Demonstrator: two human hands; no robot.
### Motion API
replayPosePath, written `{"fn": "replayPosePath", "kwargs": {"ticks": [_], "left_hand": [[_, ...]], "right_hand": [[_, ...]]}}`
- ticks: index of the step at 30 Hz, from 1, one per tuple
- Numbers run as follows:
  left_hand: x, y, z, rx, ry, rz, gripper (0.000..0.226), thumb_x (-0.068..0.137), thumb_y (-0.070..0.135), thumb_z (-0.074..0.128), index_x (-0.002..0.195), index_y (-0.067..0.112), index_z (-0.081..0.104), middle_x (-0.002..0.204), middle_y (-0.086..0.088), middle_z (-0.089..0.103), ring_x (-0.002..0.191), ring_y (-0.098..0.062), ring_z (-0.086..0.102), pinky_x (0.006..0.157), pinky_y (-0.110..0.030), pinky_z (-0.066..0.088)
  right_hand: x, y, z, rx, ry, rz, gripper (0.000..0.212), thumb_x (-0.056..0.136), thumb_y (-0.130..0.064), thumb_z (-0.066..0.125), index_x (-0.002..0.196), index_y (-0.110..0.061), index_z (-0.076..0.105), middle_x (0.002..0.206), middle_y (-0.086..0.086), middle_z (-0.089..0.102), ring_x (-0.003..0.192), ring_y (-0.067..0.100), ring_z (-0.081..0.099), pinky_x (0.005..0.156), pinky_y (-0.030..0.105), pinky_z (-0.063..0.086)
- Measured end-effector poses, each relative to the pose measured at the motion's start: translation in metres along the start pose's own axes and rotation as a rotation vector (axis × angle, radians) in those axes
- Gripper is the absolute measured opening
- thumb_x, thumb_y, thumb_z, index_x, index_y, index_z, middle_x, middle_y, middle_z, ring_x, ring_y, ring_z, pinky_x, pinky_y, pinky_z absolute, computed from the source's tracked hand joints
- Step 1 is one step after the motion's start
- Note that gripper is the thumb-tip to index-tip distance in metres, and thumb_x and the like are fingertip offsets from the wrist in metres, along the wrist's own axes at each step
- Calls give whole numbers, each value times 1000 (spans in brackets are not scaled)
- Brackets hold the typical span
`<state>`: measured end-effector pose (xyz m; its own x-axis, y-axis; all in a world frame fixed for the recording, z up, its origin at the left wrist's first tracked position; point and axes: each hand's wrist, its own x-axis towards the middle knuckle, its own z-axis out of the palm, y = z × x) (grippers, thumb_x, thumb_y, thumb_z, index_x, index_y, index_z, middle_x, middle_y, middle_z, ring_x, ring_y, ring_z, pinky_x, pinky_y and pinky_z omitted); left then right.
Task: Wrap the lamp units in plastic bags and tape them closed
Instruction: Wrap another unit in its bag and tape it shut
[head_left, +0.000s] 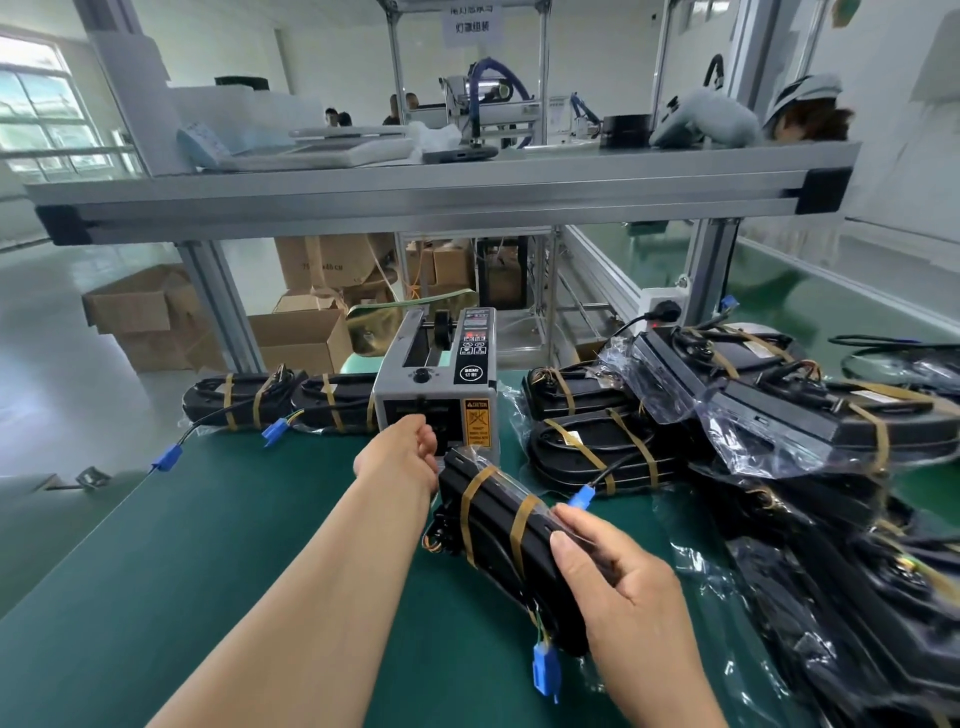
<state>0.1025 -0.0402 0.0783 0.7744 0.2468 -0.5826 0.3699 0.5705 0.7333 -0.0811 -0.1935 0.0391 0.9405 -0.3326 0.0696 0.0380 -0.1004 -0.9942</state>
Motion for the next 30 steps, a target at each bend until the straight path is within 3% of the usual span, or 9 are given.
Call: {"fn": "replayPosePath", "kwargs": {"ticks": [3,7,10,13,15,18,22,25,30], "left_hand": [[-5,-3,-2,-25,18,66,8,90,10,64,90,12,56,57,4,53,35,-2,44,32,-12,28],[-35,-6,-22,30,-125,213,18,88,12,65,74,18,54,51,8,48,41,-5,42,39,-17,34],[-76,-14,-45,152,-343,352,18,83,16,70,67,19,63,57,5,51,46,-6,46,46,-16,42],[-114,-35,-59,423,-498,443,15,71,25,74,61,20,65,60,1,48,55,-10,42,57,-21,41],[-125,-48,-59,547,-498,465,18,76,21,75,60,18,67,56,4,48,52,-6,42,57,-18,40],[-129,-56,-55,605,-466,492,20,83,12,70,63,14,67,46,12,51,42,1,45,47,-8,38],[-129,-60,-54,619,-435,496,14,82,12,73,69,6,70,55,3,64,47,-1,54,48,-10,42],[-128,-63,-53,642,-394,523,17,80,12,75,64,11,71,63,-2,71,52,-3,60,50,-10,45],[-127,-65,-52,702,-362,575,18,79,13,76,62,16,72,63,2,70,54,-2,60,51,-9,44]], "right_hand": [[0,1,0,32,-23,10,24,89,-26,72,110,-36,74,93,-23,75,87,-4,71,75,14,55],[1,4,-1,101,-39,27,21,88,-24,72,103,-39,74,88,-22,76,82,-6,71,66,4,48],[2,6,4,153,-22,58,20,89,-21,72,104,-35,75,91,-13,78,88,4,74,75,16,56],[2,8,8,200,-19,80,21,91,-17,70,108,-30,75,93,-7,79,90,11,75,84,31,57],[2,8,8,219,-22,77,22,92,-17,69,110,-29,74,93,-8,79,90,10,75,80,26,57],[2,8,8,224,-16,64,19,94,-20,67,108,-30,75,93,-11,79,90,7,74,75,19,57],[1,4,10,176,-6,38,28,102,-28,54,97,-43,76,94,-10,78,95,11,74,92,40,57],[0,1,10,189,-19,35,29,100,-31,50,96,-42,76,93,-4,79,97,20,74,95,49,55],[-1,-2,10,189,-30,60,36,103,-26,46,93,-43,77,90,-4,79,92,20,74,92,51,57]]}}
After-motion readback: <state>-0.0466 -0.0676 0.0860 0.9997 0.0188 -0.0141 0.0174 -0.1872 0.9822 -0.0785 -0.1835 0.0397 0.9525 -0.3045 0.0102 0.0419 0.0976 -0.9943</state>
